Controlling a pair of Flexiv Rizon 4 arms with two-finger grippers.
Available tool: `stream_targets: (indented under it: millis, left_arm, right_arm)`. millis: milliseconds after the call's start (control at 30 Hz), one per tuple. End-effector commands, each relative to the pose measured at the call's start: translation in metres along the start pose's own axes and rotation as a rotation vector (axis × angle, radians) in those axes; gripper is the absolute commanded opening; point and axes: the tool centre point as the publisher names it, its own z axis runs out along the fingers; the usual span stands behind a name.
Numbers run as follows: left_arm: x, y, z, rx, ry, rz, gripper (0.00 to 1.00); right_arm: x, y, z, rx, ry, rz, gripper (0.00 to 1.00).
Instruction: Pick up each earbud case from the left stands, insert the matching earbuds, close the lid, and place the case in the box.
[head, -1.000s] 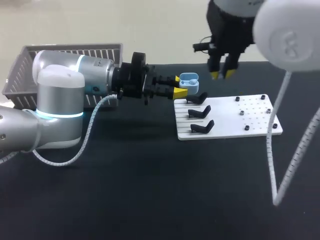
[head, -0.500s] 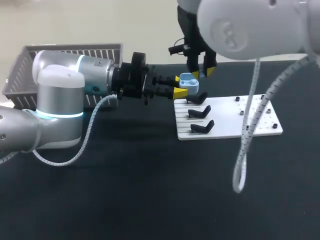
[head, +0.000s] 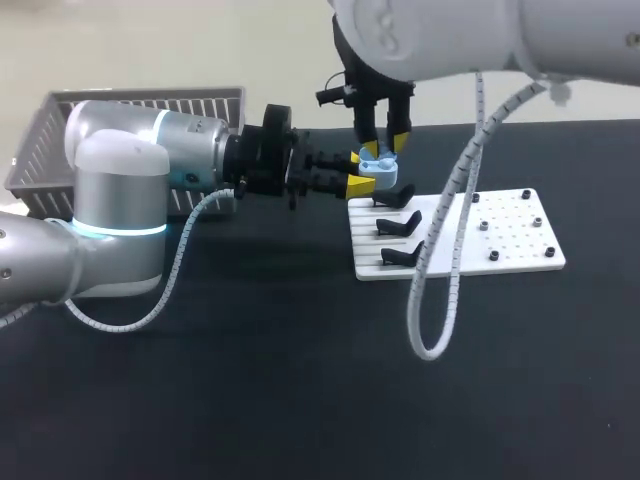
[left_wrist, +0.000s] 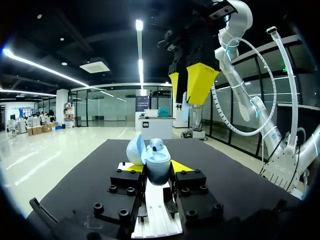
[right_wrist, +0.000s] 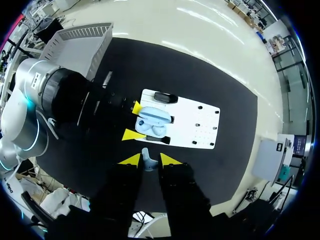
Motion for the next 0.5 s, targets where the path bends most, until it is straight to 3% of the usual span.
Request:
stream_targets:
  millis: [33, 500]
  left_arm:
    - [0.0008, -0.0010, 0.0005, -0.005, -0.002, 0.003, 0.00]
    - [0.0008, -0.0010, 0.0005, -0.005, -0.002, 0.003, 0.00]
  right_arm:
    - [-0.0066, 0.0045, 0.0006, 0.003, 0.047, -0.005, 0.00]
    - [-0.0138, 0.0097, 0.0094, 0.012, 0.052, -0.009, 0.00]
